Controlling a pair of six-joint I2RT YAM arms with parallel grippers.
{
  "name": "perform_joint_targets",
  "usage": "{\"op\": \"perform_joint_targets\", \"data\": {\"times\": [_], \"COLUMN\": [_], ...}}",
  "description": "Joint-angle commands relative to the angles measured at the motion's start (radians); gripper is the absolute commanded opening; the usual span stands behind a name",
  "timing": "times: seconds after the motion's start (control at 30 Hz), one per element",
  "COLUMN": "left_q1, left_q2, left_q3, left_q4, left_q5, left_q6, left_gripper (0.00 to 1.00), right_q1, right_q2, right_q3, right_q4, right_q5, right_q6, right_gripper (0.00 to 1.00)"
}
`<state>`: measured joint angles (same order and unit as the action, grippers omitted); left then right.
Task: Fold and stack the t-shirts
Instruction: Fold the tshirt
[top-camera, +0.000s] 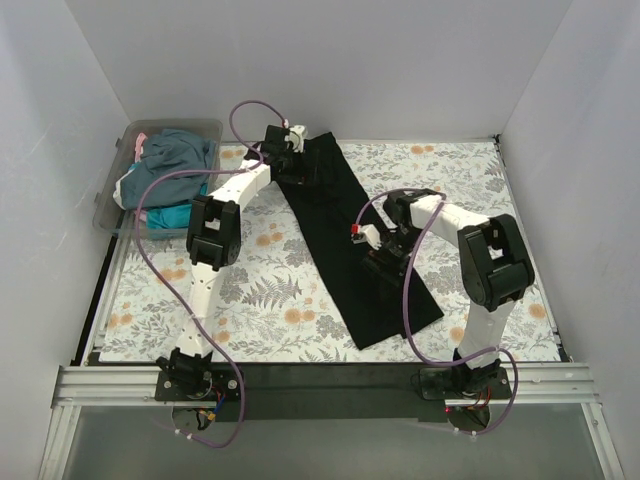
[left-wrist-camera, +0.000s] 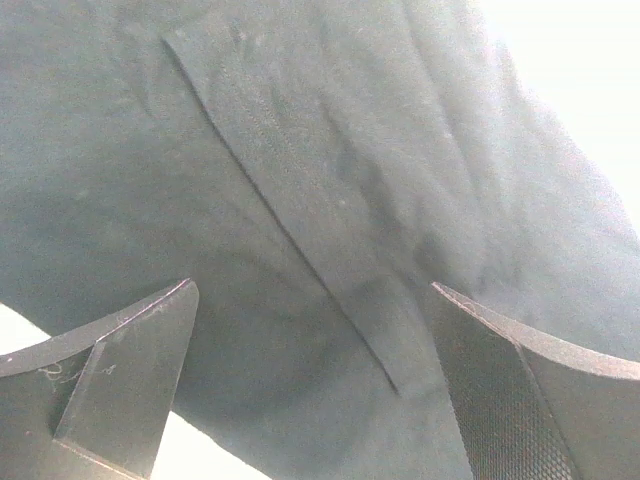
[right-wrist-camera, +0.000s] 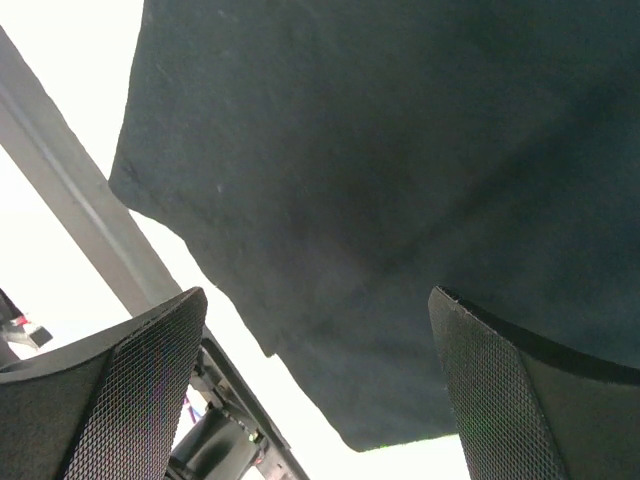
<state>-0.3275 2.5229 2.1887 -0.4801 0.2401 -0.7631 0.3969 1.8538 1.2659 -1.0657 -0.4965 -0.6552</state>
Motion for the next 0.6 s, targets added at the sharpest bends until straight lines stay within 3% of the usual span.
{"op": "perform_joint_targets", "data": {"times": [0.0, 0.33, 0.57], "left_q1": [0.019, 0.036, 0.038], "left_q2": [-0.213, -0.389, -0.455], "left_q3": [-0.055, -0.205, -0.38], "left_q4": [0.147, -0.002, -0.028], "left_q5": [0.077, 0.094, 0.123], "left_q6": [-0.021, -0.082, -0.094], "left_gripper": [0.98, 0.98, 0.95], "right_q1": [0.057, 0.255, 0.414], "right_q2": [0.031, 0.128, 0.214], "right_q3": [-0.02, -0.063, 0.13], "right_q4": [0.059, 0.113, 0.191], "right_q5": [-0.001, -0.187, -0.479], "right_q6": [0.023, 0.089, 0.19], "right_gripper": [0.98, 0.98, 0.98]}}
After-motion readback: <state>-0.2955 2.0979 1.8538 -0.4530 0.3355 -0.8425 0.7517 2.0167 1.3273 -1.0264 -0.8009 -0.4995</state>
